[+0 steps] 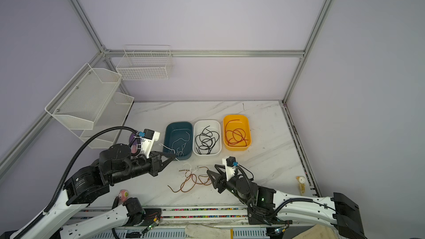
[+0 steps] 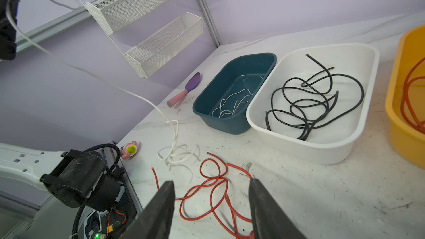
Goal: Untangle the cables
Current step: 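Lift the white wire with the left gripper while the right gripper releases it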
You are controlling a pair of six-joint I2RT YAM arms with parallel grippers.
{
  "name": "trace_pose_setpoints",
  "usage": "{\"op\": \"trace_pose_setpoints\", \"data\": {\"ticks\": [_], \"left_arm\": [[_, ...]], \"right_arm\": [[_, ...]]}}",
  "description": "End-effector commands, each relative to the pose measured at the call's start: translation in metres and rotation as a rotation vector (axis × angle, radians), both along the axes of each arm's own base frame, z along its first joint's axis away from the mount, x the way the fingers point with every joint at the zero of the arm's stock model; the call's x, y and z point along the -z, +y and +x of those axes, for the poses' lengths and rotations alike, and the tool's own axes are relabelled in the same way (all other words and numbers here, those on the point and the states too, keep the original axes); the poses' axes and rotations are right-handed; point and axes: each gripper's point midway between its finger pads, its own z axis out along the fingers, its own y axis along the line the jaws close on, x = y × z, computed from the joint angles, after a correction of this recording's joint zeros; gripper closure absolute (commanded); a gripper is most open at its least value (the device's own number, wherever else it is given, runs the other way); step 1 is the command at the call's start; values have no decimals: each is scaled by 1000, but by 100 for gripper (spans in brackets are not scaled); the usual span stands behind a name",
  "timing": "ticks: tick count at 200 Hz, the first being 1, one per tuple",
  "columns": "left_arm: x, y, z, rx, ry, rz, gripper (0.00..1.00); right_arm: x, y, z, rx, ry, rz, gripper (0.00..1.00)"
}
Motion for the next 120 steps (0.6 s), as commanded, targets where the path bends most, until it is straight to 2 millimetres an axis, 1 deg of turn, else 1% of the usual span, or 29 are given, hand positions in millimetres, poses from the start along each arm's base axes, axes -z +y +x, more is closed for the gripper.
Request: {"op": "trace_pose_setpoints", "data": {"ticks": [1, 26, 49, 59, 76, 93, 120], "left_arm": [[-65, 8, -5, 9, -142, -88, 100], [-89, 9, -8, 22, -177, -122, 100], [-105, 9, -11, 32, -196, -150, 100], [-108, 9, -12, 34, -199, -157, 100], [-108, 8, -13, 39, -194, -163, 100], [-107, 6, -13, 45, -186, -172, 100], [-107, 0, -14, 67, -173, -199, 100]], "right_arm": [[2, 4, -1, -19, -7, -6, 46], [8, 16, -4, -59, -15, -37, 44], [17, 32, -5, -95, -3, -78, 41], [18, 37, -6, -108, 8, -82, 40], [12, 43, -7, -119, 17, -41, 37], [4, 40, -1, -81, 13, 16, 34], [-5, 38, 4, -46, 9, 68, 33]]}}
